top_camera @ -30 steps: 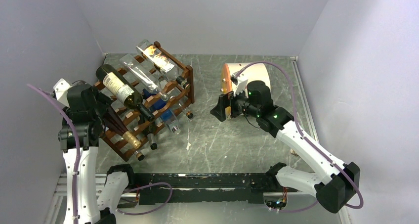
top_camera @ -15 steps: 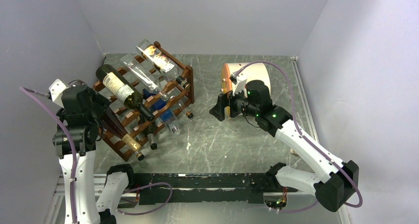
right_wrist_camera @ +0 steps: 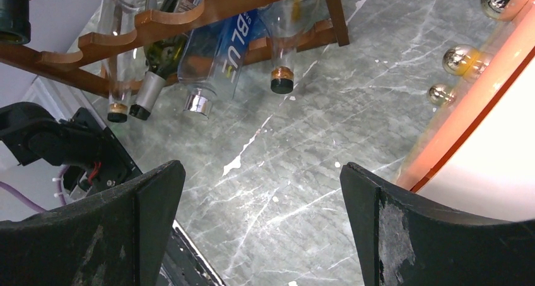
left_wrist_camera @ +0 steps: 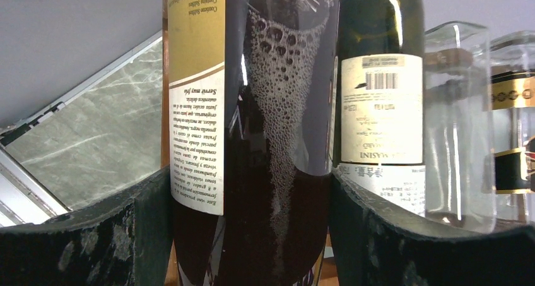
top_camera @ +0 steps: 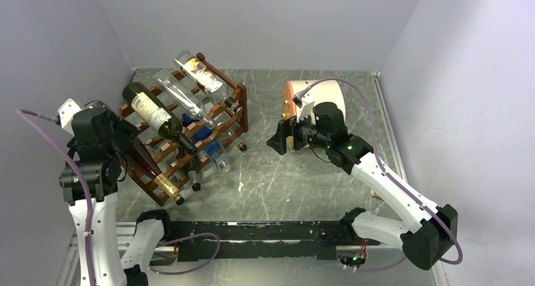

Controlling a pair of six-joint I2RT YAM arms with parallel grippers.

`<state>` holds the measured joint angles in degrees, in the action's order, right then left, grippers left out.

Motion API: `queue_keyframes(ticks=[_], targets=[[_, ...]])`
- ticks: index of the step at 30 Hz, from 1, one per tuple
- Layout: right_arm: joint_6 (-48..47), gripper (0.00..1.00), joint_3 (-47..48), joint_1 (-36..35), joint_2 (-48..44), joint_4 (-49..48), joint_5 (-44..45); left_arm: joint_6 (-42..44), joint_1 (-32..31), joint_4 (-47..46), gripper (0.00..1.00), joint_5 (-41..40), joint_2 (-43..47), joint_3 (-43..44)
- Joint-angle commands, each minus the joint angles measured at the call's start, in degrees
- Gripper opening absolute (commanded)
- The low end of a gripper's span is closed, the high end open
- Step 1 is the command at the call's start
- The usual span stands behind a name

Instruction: Take the wine bottle off the wine rack

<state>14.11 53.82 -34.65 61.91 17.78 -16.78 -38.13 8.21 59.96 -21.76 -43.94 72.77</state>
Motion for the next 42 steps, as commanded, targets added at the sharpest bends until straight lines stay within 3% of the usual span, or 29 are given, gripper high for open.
queue_keyframes(ticks=[1, 21, 28, 35, 42], targets=[[-0.7, 1.00, -0.6, 0.3, 0.2, -2.0, -1.1, -0.1, 0.3, -10.9, 0.07, 0.4, 1.7, 8.0], [-3.3, 1.00, 0.5, 0.0, 0.3, -2.3, 3.4, 1.6, 0.3, -10.2, 0.07, 11.0, -3.8, 18.3], [-4.8, 1.00, -2.7, 0.0, -4.2, -12.0, 5.1, 2.0, 0.3, -10.5, 0.07, 17.5, -6.1, 20.7], [-9.2, 1.00, 5.0, -0.3, -0.3, -10.6, -13.8, 3.9, 0.3, -10.5, 0.07, 25.4, -9.8, 23.7], [-19.4, 1.00, 7.6, -9.6, 0.4, -14.6, -8.7, 4.5, 0.3, -11.4, 0.07, 34.2, -12.5, 24.7]])
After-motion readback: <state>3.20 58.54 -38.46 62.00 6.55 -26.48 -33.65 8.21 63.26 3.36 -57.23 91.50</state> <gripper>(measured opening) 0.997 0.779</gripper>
